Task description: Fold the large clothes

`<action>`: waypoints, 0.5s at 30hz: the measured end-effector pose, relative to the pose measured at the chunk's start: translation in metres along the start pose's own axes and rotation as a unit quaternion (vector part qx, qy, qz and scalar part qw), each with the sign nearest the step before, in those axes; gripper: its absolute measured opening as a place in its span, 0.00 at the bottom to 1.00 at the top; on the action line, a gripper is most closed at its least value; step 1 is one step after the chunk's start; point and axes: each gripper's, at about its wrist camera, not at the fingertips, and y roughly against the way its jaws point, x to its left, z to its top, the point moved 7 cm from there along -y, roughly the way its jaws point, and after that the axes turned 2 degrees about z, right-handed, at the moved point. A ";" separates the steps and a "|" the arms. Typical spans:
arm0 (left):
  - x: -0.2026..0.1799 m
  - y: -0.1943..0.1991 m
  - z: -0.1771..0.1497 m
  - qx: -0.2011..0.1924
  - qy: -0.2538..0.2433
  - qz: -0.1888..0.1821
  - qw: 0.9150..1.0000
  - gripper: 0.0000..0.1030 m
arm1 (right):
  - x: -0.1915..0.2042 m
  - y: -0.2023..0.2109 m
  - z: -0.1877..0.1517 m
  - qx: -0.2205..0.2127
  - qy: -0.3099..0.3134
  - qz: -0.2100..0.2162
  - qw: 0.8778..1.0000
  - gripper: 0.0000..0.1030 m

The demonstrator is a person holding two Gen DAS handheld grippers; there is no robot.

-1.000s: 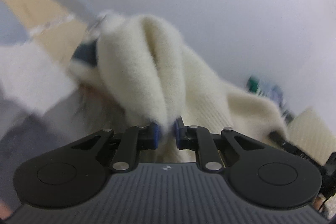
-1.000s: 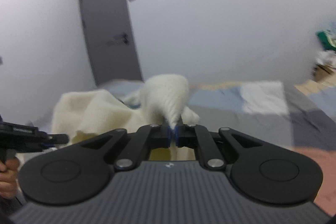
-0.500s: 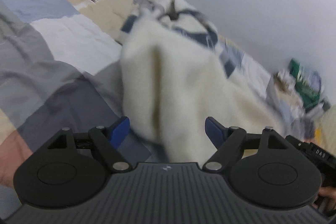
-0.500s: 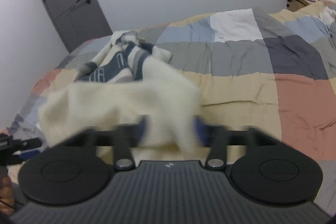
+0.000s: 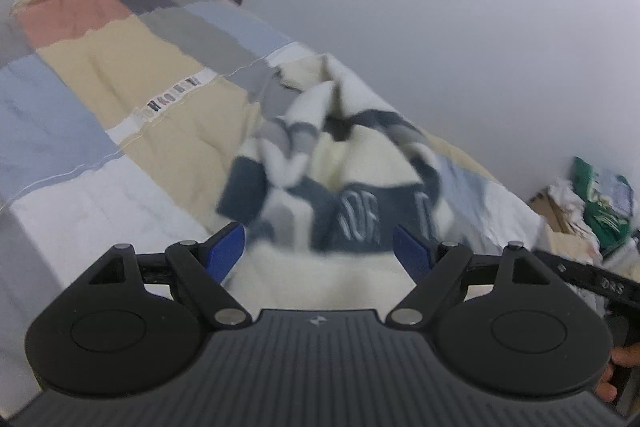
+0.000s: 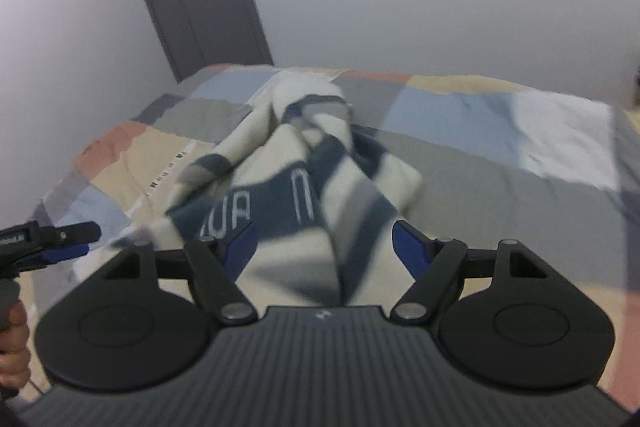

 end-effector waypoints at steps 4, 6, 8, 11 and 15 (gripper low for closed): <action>0.017 -0.044 0.019 0.010 0.006 -0.008 1.000 0.82 | 0.014 -0.079 0.032 0.010 0.029 0.002 1.000 0.73; 0.028 -0.067 0.029 0.007 0.009 -0.006 1.000 0.82 | 0.016 -0.119 0.048 0.006 0.035 0.002 0.999 0.73; 0.039 -0.092 0.032 0.007 0.013 -0.007 1.000 0.82 | 0.016 -0.157 0.062 -0.003 0.039 -0.001 0.999 0.73; 0.052 -0.131 0.033 0.034 0.017 -0.022 0.999 0.81 | 0.012 -0.201 0.078 -0.014 0.046 -0.009 0.999 0.73; 0.062 -0.165 0.028 0.050 0.030 -0.037 0.998 0.82 | 0.000 -0.258 0.091 -0.010 0.064 -0.024 0.998 0.73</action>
